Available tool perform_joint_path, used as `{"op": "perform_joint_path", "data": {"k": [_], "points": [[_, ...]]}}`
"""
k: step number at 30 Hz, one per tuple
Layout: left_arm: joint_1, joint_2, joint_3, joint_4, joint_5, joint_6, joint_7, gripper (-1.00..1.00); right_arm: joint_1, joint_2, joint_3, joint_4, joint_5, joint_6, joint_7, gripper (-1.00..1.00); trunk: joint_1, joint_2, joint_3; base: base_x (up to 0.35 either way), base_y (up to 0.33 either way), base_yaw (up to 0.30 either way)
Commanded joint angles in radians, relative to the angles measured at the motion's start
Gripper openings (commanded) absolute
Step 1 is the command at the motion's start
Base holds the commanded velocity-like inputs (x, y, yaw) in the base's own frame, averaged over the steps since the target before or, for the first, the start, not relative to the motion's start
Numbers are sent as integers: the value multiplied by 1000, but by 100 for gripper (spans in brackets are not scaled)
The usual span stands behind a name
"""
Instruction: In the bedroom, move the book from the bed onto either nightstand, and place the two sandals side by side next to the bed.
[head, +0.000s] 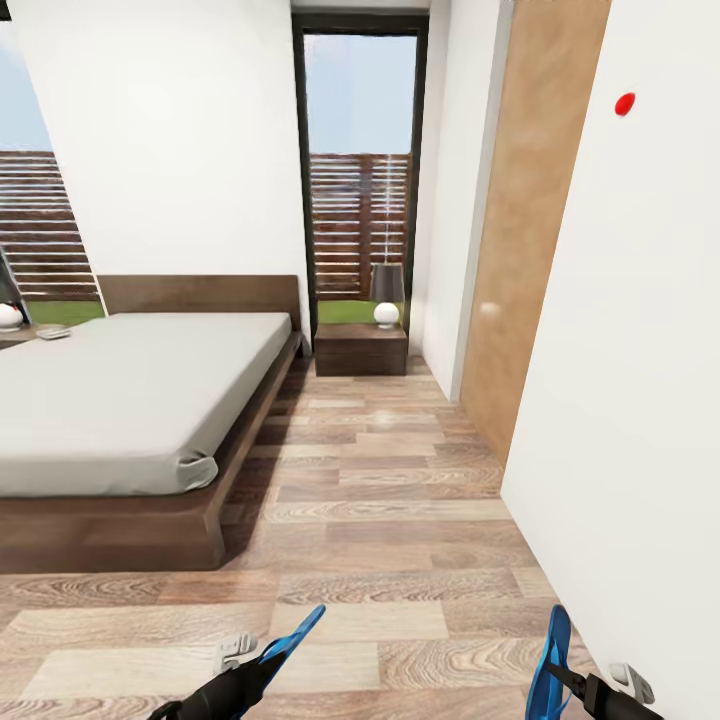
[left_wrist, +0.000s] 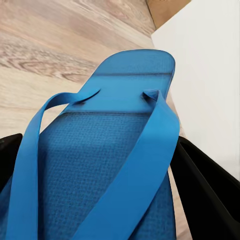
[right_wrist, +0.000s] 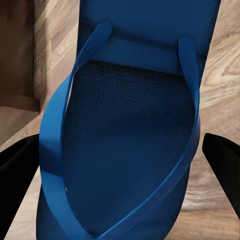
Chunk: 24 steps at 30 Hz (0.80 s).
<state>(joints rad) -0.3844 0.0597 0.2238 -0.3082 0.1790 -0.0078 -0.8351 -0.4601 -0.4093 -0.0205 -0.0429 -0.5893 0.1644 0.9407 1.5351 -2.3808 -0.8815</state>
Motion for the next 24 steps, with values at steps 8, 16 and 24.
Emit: {"op": "perform_joint_path", "data": {"k": [8,16,24], "points": [[-1,0,1,1,2,-2,-4,-100,-1,0,-1,0,-4,10,3,-100,-12,21,7,0,0,0],[-1,0,0,1,2,-2,-4,-100,-1,0,-1,0,-4,10,3,-100,-12,21,-5,0,0,0],[-1,0,0,1,2,-3,-4,-100,0,0,-1,0,-4,10,4,-100,-12,21,-17,0,0,0]]}}
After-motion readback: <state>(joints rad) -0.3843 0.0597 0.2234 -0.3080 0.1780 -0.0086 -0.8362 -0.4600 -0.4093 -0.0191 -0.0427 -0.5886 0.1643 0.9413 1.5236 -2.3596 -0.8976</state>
